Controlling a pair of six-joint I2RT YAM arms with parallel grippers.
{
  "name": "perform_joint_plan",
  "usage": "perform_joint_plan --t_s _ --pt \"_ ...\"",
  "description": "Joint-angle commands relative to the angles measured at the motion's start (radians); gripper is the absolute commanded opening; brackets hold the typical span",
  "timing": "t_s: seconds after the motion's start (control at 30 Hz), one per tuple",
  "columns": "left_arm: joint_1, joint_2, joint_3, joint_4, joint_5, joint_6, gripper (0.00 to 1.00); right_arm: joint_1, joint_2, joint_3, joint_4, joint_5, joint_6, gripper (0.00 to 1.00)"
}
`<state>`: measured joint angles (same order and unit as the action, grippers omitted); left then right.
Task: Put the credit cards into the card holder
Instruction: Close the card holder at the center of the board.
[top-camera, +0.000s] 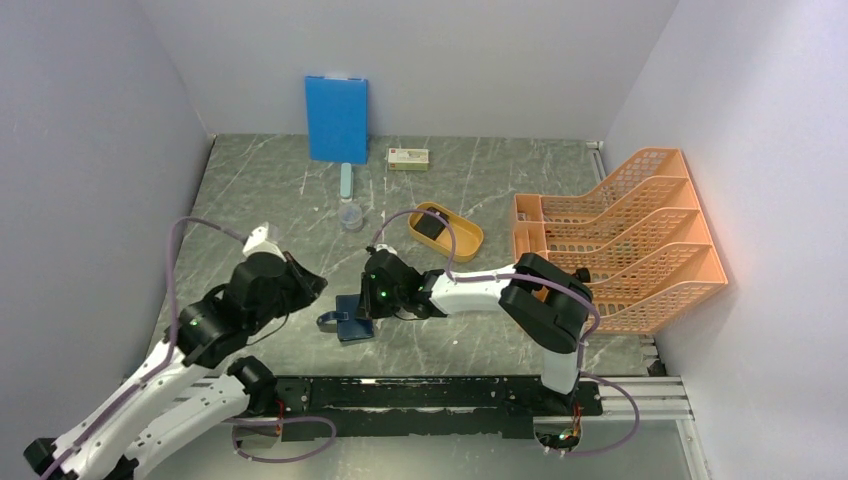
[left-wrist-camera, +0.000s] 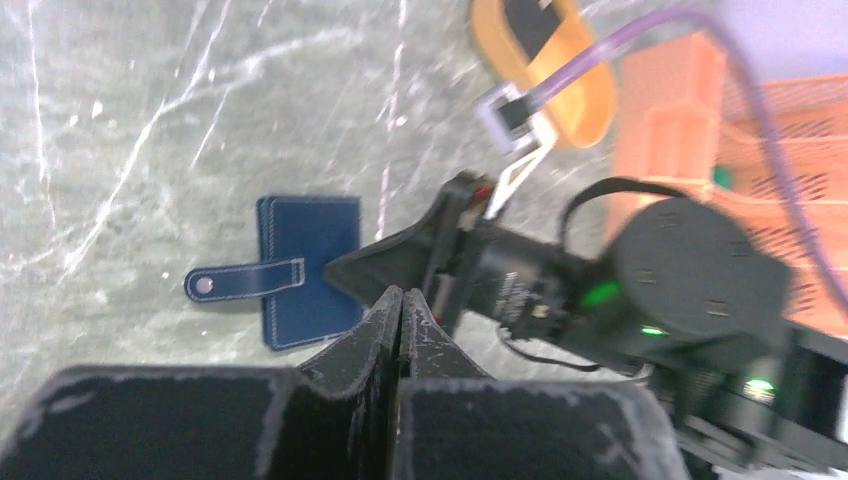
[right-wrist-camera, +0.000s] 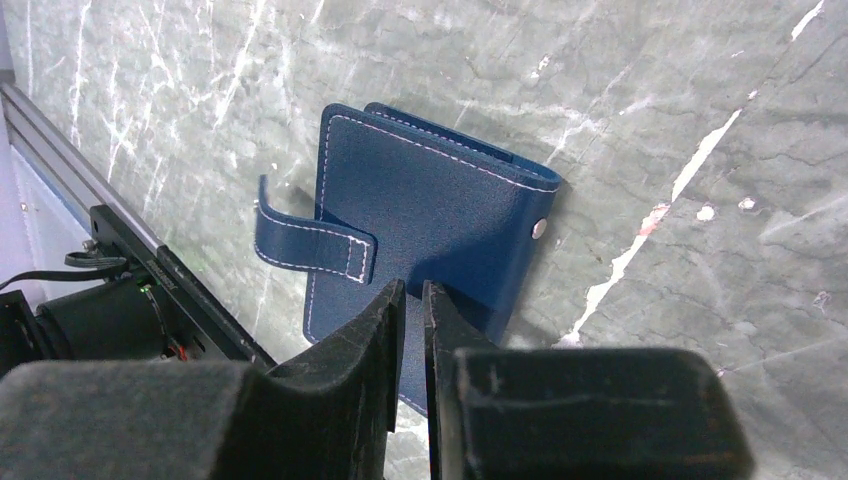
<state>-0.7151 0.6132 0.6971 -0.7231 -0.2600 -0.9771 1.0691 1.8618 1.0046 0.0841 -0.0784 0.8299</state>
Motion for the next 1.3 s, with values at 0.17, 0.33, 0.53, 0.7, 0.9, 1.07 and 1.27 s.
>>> perform_joint_plan --t_s 0.17,0.33,0.53,0.7,0.9,1.07,1.27 --pt "-0.003 0.065 -0.052 0.171 0.092 0.047 0.05 0.005 0.059 -0.025 -0.058 0.046 -0.016 0.17" --pt "-0.002 0.198 -0.233 0.398 0.159 0.018 0.05 0.006 0.059 -0.034 -0.046 0.033 -0.009 0.17" --pt "0.002 0.258 -0.286 0.468 0.131 0.021 0.05 0.006 0.044 -0.05 -0.044 0.028 -0.011 0.17" --pt "0.005 0.311 -0.335 0.486 0.089 0.017 0.05 0.006 0.027 -0.066 -0.037 0.022 -0.007 0.17" --pt "0.009 0.401 -0.381 0.512 0.065 0.01 0.05 0.005 -0.017 -0.087 -0.031 0.014 0.006 0.18" --pt "0.012 0.427 -0.394 0.501 0.047 -0.001 0.05 0.005 -0.096 -0.107 -0.046 0.007 0.013 0.21" --pt "0.013 0.398 -0.39 0.479 0.054 0.007 0.05 -0.005 -0.226 -0.185 -0.046 0.022 0.049 0.34"
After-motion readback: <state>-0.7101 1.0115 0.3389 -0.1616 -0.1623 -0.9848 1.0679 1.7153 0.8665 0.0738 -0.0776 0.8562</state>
